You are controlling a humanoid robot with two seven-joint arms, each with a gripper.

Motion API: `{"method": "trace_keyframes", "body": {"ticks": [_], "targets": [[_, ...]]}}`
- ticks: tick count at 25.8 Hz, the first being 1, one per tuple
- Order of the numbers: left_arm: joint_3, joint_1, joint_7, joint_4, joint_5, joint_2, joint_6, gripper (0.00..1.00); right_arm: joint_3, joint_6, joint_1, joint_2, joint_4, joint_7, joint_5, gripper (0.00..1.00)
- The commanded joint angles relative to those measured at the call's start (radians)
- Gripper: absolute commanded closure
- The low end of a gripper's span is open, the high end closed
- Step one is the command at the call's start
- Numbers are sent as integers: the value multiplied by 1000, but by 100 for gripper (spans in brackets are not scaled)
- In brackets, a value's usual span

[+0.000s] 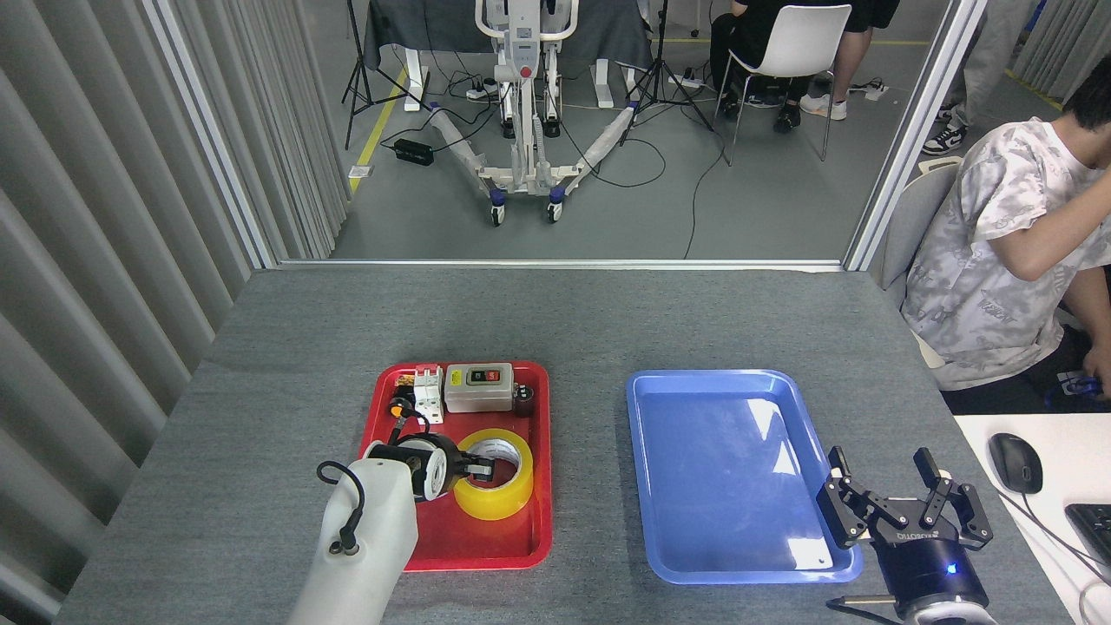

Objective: Place and move tape with both arms
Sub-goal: 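Lower the left gripper into the tape roll's hole and grip its rim, then lift the tape with the left gripper and carry it toward the right gripper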

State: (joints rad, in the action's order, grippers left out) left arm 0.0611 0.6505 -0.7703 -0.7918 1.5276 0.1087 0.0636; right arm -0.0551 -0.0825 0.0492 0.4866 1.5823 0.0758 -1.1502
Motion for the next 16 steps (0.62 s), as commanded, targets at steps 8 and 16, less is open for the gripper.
{"method": "trace_keyframes", "body": {"ticks": [8, 16], "targets": [[-26, 0, 20, -9, 0, -15, 15, 84, -5, -2, 3, -13, -5, -1, -20, 1], [-125, -31, 120, -72, -10, -27, 39, 100, -17, -6, 4, -33, -5, -1, -29, 1]]}}
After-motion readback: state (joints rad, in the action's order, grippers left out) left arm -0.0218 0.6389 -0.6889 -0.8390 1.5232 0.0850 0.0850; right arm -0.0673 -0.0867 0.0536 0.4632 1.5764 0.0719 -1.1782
